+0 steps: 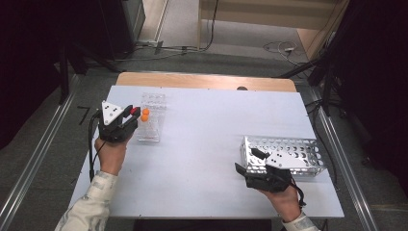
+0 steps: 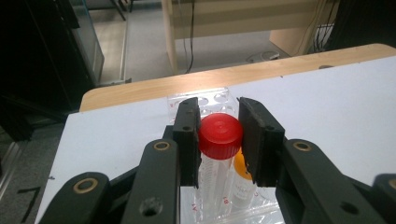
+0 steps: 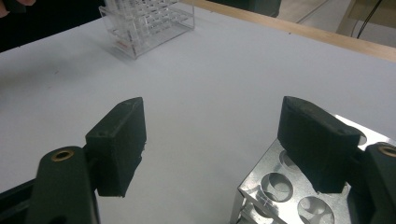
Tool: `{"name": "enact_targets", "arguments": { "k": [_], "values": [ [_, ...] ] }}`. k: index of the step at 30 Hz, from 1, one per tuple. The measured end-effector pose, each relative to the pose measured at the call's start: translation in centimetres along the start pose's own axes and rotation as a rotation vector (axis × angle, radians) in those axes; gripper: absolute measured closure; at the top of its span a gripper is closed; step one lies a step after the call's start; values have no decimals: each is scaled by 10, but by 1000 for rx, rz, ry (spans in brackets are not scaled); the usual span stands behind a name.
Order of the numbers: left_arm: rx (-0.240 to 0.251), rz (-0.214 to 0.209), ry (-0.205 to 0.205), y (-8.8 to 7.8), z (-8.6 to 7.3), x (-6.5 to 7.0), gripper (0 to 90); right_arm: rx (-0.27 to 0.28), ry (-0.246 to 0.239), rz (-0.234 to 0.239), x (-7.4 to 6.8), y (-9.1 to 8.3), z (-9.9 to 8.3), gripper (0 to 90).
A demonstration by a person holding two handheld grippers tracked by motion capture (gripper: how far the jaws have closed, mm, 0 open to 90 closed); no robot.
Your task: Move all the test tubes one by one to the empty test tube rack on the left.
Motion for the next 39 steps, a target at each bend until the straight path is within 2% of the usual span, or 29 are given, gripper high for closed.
{"name": "enact_targets", "arguments": {
  "k": [11, 16, 21, 29, 39],
  "values": [
    [-3, -4, -9, -2, 0, 0, 665, -2, 0, -2, 0, 0, 0, 220],
    [-2, -17, -24, -4, 1, 1, 613, 0, 2, -10, 2, 0, -1, 220],
    [-12, -48, -63, -8, 2, 3, 511, -1, 7, -15, 6, 0, -2, 220],
    [-33, -61, -107, -16, -3, 5, 338, -2, 12, -23, 10, 0, -2, 220],
    [-38, -57, -94, -35, -14, 14, 221, 3, 16, -38, 15, -3, -2, 220]
  ]
}}
Point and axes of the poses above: each handheld gripper's, and its own axes: y roughly forward along the jaws, z roughly out of its top, x roughly to its right, the point moved 5 cm from there along y, roughly forward along the jaws, and after that the axes turned 6 degrees about z, right-handed, at the moved point
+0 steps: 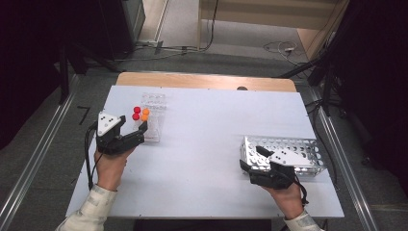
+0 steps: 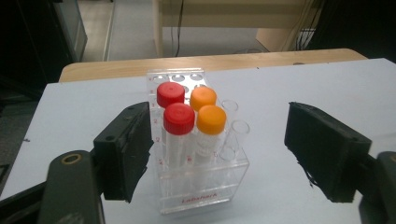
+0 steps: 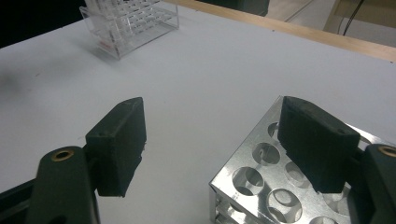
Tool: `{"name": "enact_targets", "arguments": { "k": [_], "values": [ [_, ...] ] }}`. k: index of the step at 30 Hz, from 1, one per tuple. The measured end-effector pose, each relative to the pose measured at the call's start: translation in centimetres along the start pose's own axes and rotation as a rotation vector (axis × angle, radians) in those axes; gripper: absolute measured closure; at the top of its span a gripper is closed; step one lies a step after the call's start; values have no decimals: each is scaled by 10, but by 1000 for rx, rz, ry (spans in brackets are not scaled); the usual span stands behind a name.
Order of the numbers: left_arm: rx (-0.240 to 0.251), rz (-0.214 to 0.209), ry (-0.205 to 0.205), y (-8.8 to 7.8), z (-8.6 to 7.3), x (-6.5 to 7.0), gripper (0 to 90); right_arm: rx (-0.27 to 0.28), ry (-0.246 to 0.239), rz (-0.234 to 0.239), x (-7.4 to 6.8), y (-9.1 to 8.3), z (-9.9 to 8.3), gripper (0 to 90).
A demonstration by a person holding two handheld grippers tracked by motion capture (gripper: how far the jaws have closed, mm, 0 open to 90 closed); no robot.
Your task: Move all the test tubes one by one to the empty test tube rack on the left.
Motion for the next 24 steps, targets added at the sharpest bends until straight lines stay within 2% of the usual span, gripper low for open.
{"name": "enact_targets", "arguments": {
  "k": [6, 16, 24],
  "values": [
    [-15, -19, 10, -9, -14, 5, 216, 3, 5, -14, 5, -3, -1, 220],
    [-19, 0, 23, -19, -34, 1, 194, 8, 22, -56, 20, -16, -8, 220],
    [-14, 13, 18, -23, -40, -4, 189, 21, 45, -93, 35, -29, -13, 219]
  ]
}}
Point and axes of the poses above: each handheld gripper's, and its own axes: y roughly forward along the jaws, z roughly out of its top, x roughly to its right, the point moved 5 cm from there along y, roughly forward along the jaws, and after that the axes turned 6 degrees about z, right-handed, at the moved point
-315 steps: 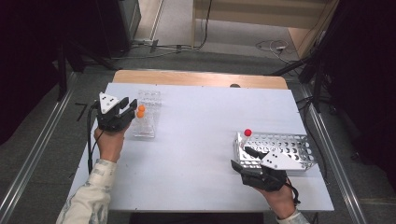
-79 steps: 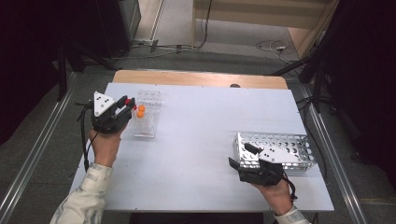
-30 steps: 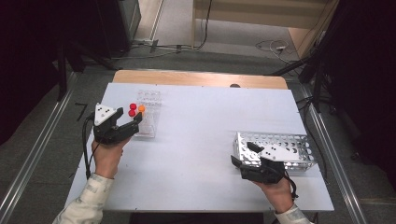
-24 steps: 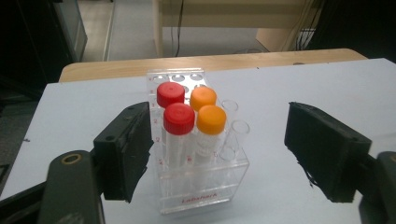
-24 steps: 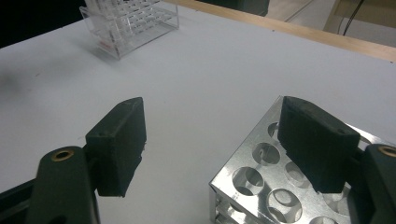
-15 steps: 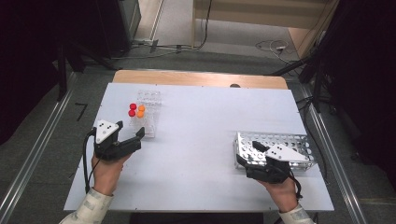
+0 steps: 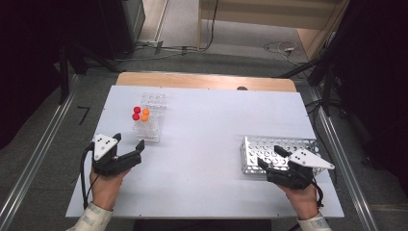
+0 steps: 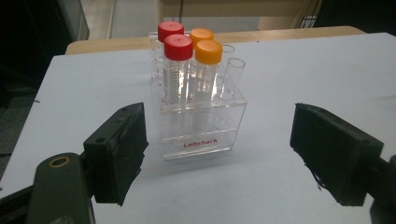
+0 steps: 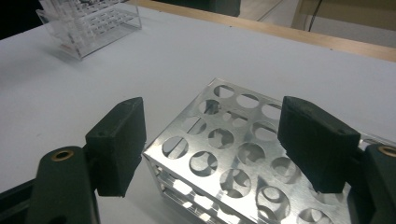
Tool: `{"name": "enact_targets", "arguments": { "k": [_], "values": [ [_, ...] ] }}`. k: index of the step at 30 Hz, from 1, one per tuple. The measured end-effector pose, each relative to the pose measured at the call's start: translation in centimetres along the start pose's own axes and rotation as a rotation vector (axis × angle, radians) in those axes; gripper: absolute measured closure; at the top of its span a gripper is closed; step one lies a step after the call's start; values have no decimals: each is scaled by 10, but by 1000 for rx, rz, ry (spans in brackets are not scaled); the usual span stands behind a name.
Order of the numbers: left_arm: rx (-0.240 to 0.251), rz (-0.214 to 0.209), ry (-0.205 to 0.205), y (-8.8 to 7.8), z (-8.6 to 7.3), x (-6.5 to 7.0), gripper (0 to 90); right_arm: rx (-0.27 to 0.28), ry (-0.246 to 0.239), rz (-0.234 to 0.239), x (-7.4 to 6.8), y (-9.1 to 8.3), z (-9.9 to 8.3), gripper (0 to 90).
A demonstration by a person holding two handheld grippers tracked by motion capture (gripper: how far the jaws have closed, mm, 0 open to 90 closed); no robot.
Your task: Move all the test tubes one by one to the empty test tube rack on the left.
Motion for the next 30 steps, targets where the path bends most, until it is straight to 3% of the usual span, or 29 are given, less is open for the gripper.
{"name": "enact_targets", "arguments": {
  "k": [19, 30],
  "values": [
    [-15, 20, -4, -1, -10, -7, 160, 17, 59, -103, 38, -26, -13, 219],
    [-5, 62, -31, -11, -18, -25, 154, 29, 113, -182, 65, -48, -24, 219]
  ]
}}
Point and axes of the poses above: each handheld gripper's, and its own axes: y roughly forward along the jaws, z roughly out of its top, x roughly to its right, the point moved 5 cm from there along y, roughly forward along the jaws, and after that the axes turned 6 degrees about z, right-handed, at the moved point
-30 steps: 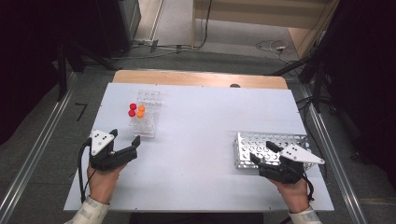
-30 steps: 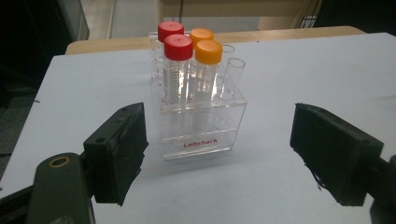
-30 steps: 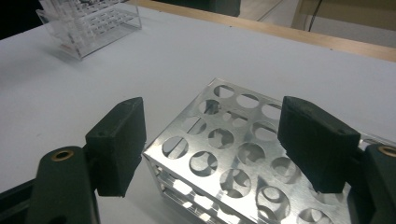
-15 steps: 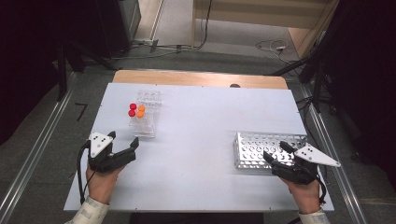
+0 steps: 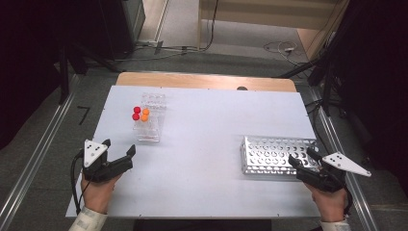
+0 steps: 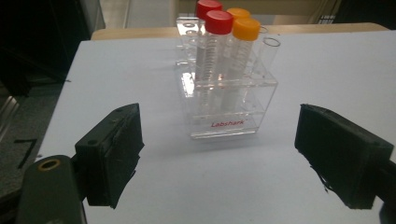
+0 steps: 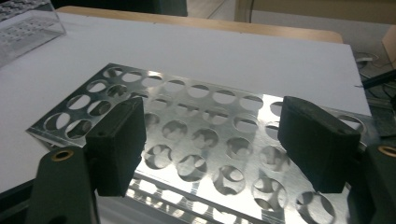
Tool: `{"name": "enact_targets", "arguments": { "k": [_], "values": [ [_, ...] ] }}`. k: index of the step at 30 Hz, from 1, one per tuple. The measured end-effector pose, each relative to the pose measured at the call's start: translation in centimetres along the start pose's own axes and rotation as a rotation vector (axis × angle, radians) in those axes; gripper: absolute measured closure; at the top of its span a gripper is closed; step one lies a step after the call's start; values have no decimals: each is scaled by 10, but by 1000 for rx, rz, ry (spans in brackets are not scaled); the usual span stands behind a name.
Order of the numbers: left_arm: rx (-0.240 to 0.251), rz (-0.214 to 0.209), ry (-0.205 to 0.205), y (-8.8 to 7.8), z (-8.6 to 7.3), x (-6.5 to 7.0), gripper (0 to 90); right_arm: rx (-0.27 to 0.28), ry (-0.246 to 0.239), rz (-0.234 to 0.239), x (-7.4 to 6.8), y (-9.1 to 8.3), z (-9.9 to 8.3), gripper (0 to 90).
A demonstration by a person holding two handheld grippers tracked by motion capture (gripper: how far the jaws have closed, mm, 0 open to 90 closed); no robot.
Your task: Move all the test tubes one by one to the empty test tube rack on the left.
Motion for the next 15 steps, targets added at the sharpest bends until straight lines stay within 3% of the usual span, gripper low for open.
{"name": "enact_targets", "arguments": {
  "k": [7, 15],
  "values": [
    [-10, 31, -12, -3, -6, -14, 154, -2, 27, -51, 19, -8, -6, 219],
    [-33, 53, -21, 1, -12, -21, 155, -10, 48, -75, 29, -10, -11, 219]
  ]
}}
Point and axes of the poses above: each handheld gripper's, and its own axes: y roughly forward along the jaws, z roughly out of its top, x roughly to its right, the point moved 5 cm from there along y, roughly forward along the jaws, and after that the axes turned 6 degrees about z, right-handed, at the moved point
